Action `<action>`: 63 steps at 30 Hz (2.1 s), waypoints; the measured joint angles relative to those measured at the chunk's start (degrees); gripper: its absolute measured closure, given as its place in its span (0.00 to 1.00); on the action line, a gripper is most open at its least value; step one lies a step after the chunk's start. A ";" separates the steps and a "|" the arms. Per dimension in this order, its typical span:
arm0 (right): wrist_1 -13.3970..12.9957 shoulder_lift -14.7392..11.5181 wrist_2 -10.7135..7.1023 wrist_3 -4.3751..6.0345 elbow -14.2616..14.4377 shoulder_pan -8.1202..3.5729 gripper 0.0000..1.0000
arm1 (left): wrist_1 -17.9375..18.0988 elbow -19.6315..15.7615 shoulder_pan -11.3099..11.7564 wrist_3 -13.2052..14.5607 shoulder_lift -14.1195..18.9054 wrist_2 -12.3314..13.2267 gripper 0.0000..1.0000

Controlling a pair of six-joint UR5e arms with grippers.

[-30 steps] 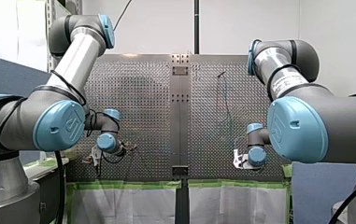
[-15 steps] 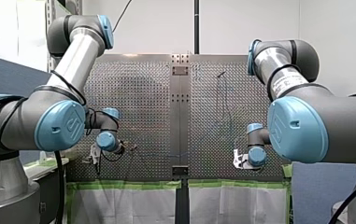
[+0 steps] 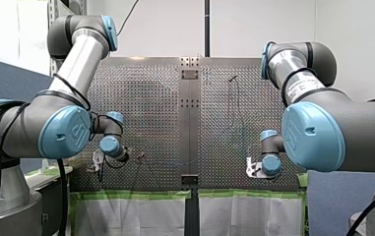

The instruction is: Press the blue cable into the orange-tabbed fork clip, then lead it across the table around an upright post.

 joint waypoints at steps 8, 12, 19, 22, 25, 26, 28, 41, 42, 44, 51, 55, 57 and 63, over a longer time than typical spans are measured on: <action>-0.05 0.00 0.08 0.11 -0.01 -0.21 1.00 | 0.56 0.01 -0.49 -0.81 2.77 0.74 0.99; -0.02 0.01 0.05 0.13 -0.01 -0.26 1.00 | 0.11 0.01 -0.81 -0.73 2.97 0.81 0.99; 0.00 0.03 0.00 0.14 0.00 -0.28 1.00 | -0.88 0.01 -1.03 -0.22 2.96 0.00 0.99; 0.00 0.02 -0.03 0.14 0.00 -0.28 1.00 | -2.08 0.01 -1.16 0.84 2.95 -0.93 0.99; 0.00 0.02 -0.07 0.14 0.00 -0.28 1.00 | -3.33 0.01 -1.54 2.07 2.94 -2.11 0.99; 0.00 0.02 -0.07 0.14 0.00 -0.28 1.00 | -3.74 0.01 -1.70 2.46 2.91 -2.50 0.99; 0.00 0.03 -0.08 0.14 0.00 -0.28 1.00 | -4.63 0.00 -2.18 3.33 2.87 -3.47 0.99; 0.00 0.02 -0.09 0.14 0.01 -0.28 1.00 | -7.96 0.00 -5.43 4.54 2.43 -8.62 0.99; 0.00 0.02 -0.09 0.12 0.00 -0.28 1.00 | -8.10 0.01 -5.58 4.52 2.43 -8.83 0.99; 0.00 0.03 -0.09 0.09 0.01 -0.28 1.00 | -8.47 0.01 -5.97 4.46 2.42 -9.28 0.99; 0.00 0.04 -0.09 0.00 0.00 -0.22 1.00 | -10.90 0.01 -7.26 4.30 2.38 -11.53 0.99; 0.00 0.04 -0.09 -0.03 0.00 -0.20 1.00 | -11.51 -0.01 -7.55 4.33 2.39 -11.86 0.99; 0.00 0.04 -0.09 -0.03 0.01 -0.20 1.00 | -11.70 -0.02 -7.63 4.35 2.39 -11.90 0.99; 0.00 0.04 -0.03 -0.04 0.00 -0.19 1.00 | -11.92 -0.03 -7.70 4.20 2.40 -11.49 0.99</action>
